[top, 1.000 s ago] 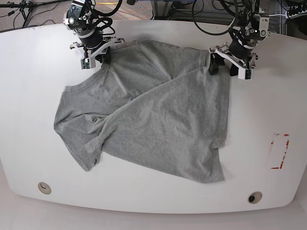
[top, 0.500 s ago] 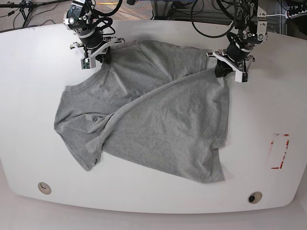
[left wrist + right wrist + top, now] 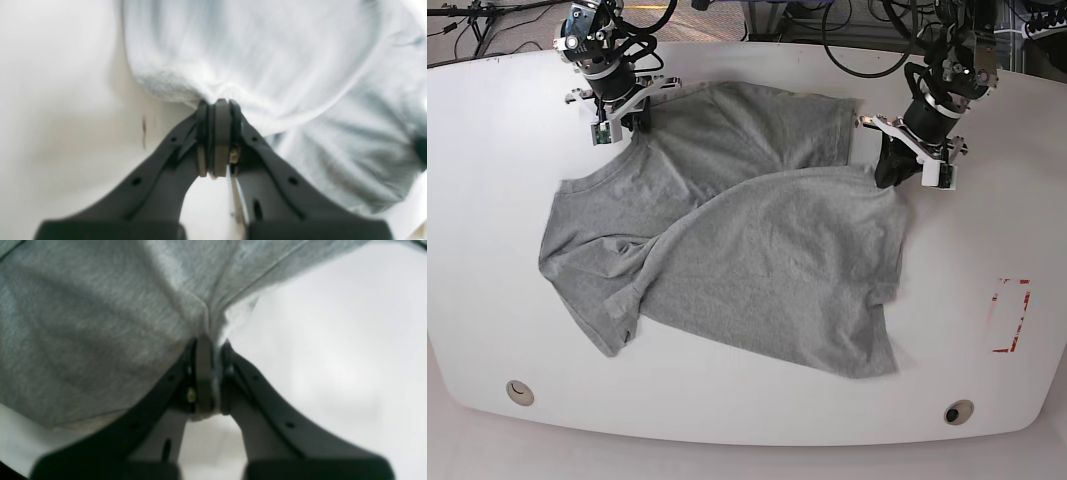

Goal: Fold the T-shirt properly
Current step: 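Lift the shirt and stretch it between the grippers, shaking it out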

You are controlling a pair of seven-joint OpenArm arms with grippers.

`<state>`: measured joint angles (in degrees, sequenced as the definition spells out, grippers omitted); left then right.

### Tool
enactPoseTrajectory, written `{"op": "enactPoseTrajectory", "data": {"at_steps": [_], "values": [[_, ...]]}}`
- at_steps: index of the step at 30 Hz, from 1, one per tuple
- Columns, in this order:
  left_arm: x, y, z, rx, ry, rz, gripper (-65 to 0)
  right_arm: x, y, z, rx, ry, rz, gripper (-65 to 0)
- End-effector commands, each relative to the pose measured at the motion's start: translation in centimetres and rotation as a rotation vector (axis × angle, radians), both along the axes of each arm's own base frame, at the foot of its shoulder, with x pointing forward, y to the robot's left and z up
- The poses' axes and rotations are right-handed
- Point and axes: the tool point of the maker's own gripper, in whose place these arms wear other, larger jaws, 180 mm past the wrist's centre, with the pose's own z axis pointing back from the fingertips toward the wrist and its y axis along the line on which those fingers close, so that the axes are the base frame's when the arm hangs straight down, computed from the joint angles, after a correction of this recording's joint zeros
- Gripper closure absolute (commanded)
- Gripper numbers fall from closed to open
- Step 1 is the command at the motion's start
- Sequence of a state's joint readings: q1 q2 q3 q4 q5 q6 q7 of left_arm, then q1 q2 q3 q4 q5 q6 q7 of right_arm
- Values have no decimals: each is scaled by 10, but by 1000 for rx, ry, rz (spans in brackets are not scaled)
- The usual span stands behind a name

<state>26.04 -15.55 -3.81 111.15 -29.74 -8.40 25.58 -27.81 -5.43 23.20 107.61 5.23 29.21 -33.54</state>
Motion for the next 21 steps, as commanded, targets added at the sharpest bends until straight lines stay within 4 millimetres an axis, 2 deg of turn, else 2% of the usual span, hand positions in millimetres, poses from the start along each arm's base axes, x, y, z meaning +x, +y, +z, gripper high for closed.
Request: {"op": "enactPoseTrajectory", "data": {"at_steps": [1, 6, 11, 15, 18, 21], "values": [[4, 11, 21, 36, -61, 12, 0, 9, -7, 17, -24, -62, 13, -2], [8, 37, 36, 56, -100, 74, 0, 20, -17, 36, -76, -112, 41, -2], [20, 80, 68, 35, -172, 155, 0, 29, -26, 54, -128, -161, 70, -2], [32, 101, 95, 15, -241, 191, 0, 42, -32, 65, -160, -196, 82, -2], [37, 119, 113, 26, -277, 213, 0, 49, -47, 73, -192, -220, 72, -2], [47, 128, 131, 43, -307, 213, 0, 61, -55, 83, -214, -254, 60, -2]]}}
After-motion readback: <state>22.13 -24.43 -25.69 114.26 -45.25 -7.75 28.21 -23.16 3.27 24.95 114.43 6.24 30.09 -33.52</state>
